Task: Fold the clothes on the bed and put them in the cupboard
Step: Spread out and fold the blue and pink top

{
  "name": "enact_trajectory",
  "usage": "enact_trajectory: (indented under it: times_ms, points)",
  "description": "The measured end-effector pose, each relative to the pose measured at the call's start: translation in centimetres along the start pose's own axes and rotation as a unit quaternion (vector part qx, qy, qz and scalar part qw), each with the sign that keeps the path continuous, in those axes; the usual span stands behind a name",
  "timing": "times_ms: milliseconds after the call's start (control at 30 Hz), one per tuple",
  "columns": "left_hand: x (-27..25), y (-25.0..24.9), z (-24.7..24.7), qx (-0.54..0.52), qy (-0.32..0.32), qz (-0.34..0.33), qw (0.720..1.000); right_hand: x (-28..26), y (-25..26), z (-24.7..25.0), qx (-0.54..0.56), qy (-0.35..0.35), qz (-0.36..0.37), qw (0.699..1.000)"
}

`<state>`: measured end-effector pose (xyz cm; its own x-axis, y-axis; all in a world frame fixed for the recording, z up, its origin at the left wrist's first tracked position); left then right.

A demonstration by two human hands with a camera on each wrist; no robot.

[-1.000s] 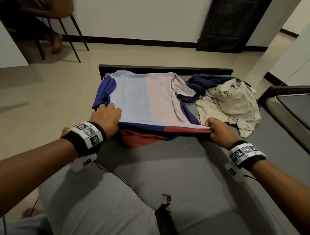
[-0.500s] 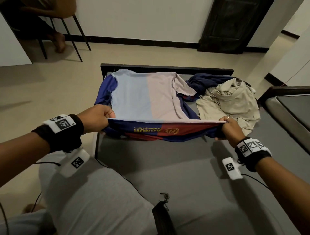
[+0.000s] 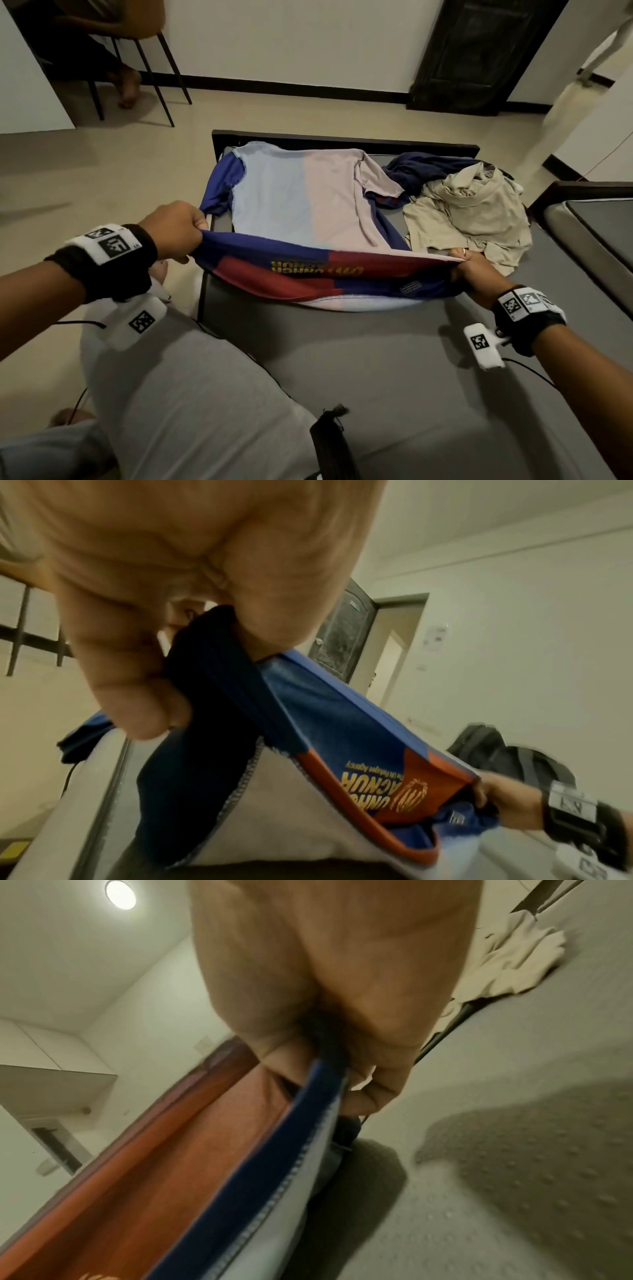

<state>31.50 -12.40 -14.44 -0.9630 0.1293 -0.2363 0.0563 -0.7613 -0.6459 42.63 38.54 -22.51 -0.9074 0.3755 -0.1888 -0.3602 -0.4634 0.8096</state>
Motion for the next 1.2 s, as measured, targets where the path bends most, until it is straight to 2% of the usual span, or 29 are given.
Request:
enact_trajectory:
  times_ms: [67, 133, 267, 333, 433, 500, 567, 667, 733, 800, 900, 1033, 1200]
  points:
    - [-0.1, 0.2, 0.3, -0.025, 0.007, 0.001, 1.0, -0.5, 0.7, 0.2, 0.079, 0.019, -0.009, 0.997]
    - [-0.3, 0.0, 0.4, 0.002, 0.016, -0.008, 1.0, -0.5, 0.7, 0.4, 0.124, 0.027, -0.008, 0.992]
    - [-1.2, -0.2, -0.3, 0.107, 0.081, -0.022, 0.991, -0.5, 0.0, 0.5, 0.118, -0.005, -0.003, 0.993]
    - [-1.6, 0.2, -0.7, 0.129, 0.114, -0.022, 0.985, -0.8, -0.2, 0.6, 0.064, -0.026, 0.014, 0.998]
    - [-2.1, 0.6, -0.9, 0.178, 0.13, -0.037, 0.975, -1.5, -0.5, 0.7, 0.005, -0.016, 0.055, 0.998]
    - [-2.4, 0.6, -1.0, 0.221, 0.139, -0.051, 0.964, -1.9, -0.8, 1.0, -0.071, -0.014, 0.092, 0.993]
    - [-2.7, 0.8, -1.1, 0.246, 0.152, -0.061, 0.955, -2.0, -1.0, 1.2, -0.169, 0.011, 0.138, 0.976]
    - [-3.0, 1.1, -1.3, 0.281, 0.157, -0.082, 0.943, -2.0, -1.6, 1.4, -0.284, 0.045, 0.169, 0.943]
    - [-3.2, 1.3, -1.5, 0.306, 0.163, -0.095, 0.933, -2.2, -1.7, 1.5, -0.314, 0.057, 0.179, 0.931]
    - [-3.5, 1.6, -1.7, 0.318, 0.179, -0.109, 0.925, -3.0, -1.4, 1.4, -0.321, 0.09, 0.161, 0.929]
    - [-3.9, 1.9, -1.9, 0.302, 0.191, -0.138, 0.924, -4.0, -1.5, 1.4, -0.275, 0.116, 0.122, 0.947]
    - [-4.5, 2.0, -1.9, 0.299, 0.201, -0.171, 0.917, -4.2, -2.1, 1.7, -0.156, 0.03, 0.107, 0.981]
    - [-5.5, 1.9, -1.8, 0.258, 0.226, -0.187, 0.92, -5.5, -1.1, 2.0, -0.062, -0.051, 0.097, 0.992]
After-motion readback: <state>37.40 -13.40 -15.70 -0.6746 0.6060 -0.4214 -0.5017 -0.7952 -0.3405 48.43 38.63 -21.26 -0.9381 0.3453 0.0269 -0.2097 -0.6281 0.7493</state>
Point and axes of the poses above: each hand's wrist, its own x-axis towards the middle knuckle, its own z-axis out of the back of the hand, y = z × x, the point moved 1 cm from there along x, towards the middle knuckle, and after that the axes turned 9 degrees about -x, right-handed, at the moved point
